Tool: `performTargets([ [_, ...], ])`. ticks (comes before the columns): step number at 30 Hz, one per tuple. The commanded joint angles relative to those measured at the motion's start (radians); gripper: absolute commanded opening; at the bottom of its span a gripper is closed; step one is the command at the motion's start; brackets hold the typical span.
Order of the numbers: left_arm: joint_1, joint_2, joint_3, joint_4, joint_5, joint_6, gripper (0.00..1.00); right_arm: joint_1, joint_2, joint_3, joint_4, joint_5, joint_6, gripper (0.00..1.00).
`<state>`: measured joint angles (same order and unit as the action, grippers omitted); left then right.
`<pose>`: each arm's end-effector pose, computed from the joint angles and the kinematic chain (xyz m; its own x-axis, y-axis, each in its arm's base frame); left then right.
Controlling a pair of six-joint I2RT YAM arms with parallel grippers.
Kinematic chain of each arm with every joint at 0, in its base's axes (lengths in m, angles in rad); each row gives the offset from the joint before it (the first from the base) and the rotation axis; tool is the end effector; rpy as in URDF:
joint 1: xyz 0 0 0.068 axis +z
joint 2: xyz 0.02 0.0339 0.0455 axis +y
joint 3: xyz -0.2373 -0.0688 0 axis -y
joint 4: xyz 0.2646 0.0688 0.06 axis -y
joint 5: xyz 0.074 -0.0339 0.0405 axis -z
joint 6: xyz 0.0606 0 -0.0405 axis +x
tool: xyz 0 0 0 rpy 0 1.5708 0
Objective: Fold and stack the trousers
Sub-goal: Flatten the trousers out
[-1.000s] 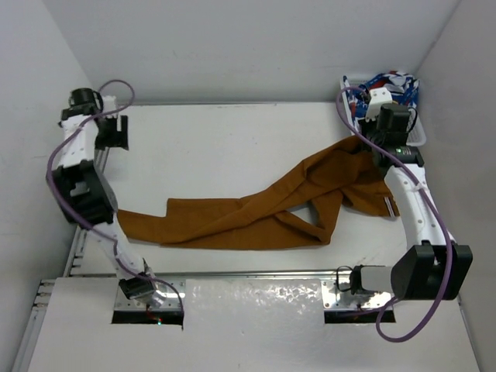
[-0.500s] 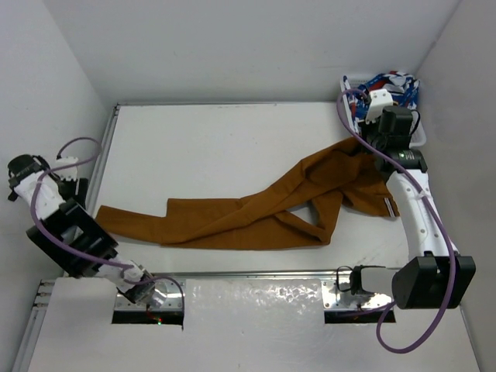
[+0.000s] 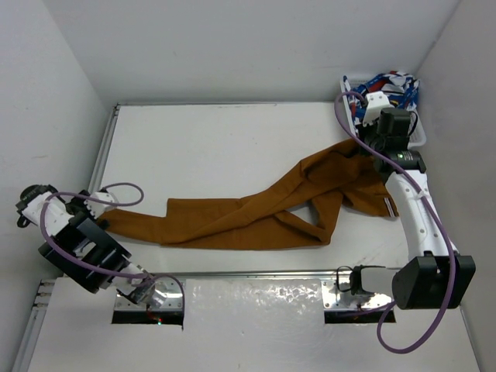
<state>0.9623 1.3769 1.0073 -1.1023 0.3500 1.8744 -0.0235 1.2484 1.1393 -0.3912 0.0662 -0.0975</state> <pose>0.1632 0.1979 0.1764 -0.5470 0.7830 -0.2961 0.7675 0.6103 0.1962 0.3322 -0.0118 0.3049 -0.4852 -0.0858 -0.8702 0.0344 0.9925 -0.1170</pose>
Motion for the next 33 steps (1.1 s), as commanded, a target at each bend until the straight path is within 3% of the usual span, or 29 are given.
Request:
performTargets([
  [1,-0.039,0.002,-0.064,0.162,0.038,0.226,0.8,0.007,-0.037,0.004,0.028,-0.023,-0.004,0.0],
  [7,-0.083,0.002,-0.159,0.377,0.059,0.108,0.78,0.007,-0.035,0.0,0.031,-0.042,0.005,0.0],
  [15,-0.097,-0.002,-0.134,0.309,0.103,0.132,0.81,0.007,-0.043,-0.006,0.028,-0.051,-0.004,0.0],
  [18,-0.097,0.001,-0.079,0.297,0.147,0.077,0.88,0.007,-0.043,-0.009,0.026,-0.051,-0.005,0.0],
  [19,-0.099,0.005,-0.069,0.303,0.158,0.062,0.99,0.007,-0.044,-0.009,0.026,-0.051,-0.007,0.0],
  [24,-0.155,0.016,-0.145,0.433,0.038,0.031,1.0,0.007,-0.037,-0.003,0.028,-0.06,-0.005,0.0],
  [28,-0.165,0.03,-0.153,0.386,0.024,0.045,0.98,0.007,-0.037,-0.003,0.026,-0.06,-0.007,0.0],
  [29,-0.169,0.034,-0.154,0.365,0.009,0.073,0.95,0.007,-0.037,-0.001,0.028,-0.059,-0.008,0.0],
  [31,-0.181,0.048,-0.159,0.34,-0.057,0.077,0.62,0.007,-0.035,0.005,0.023,-0.055,-0.011,0.0],
  [32,-0.186,0.056,-0.164,0.343,-0.075,0.062,0.38,0.007,-0.037,0.007,0.023,-0.054,-0.013,0.0],
  [33,-0.186,0.056,-0.161,0.343,-0.106,0.051,0.0,0.007,-0.037,0.008,0.025,-0.054,-0.013,0.0],
])
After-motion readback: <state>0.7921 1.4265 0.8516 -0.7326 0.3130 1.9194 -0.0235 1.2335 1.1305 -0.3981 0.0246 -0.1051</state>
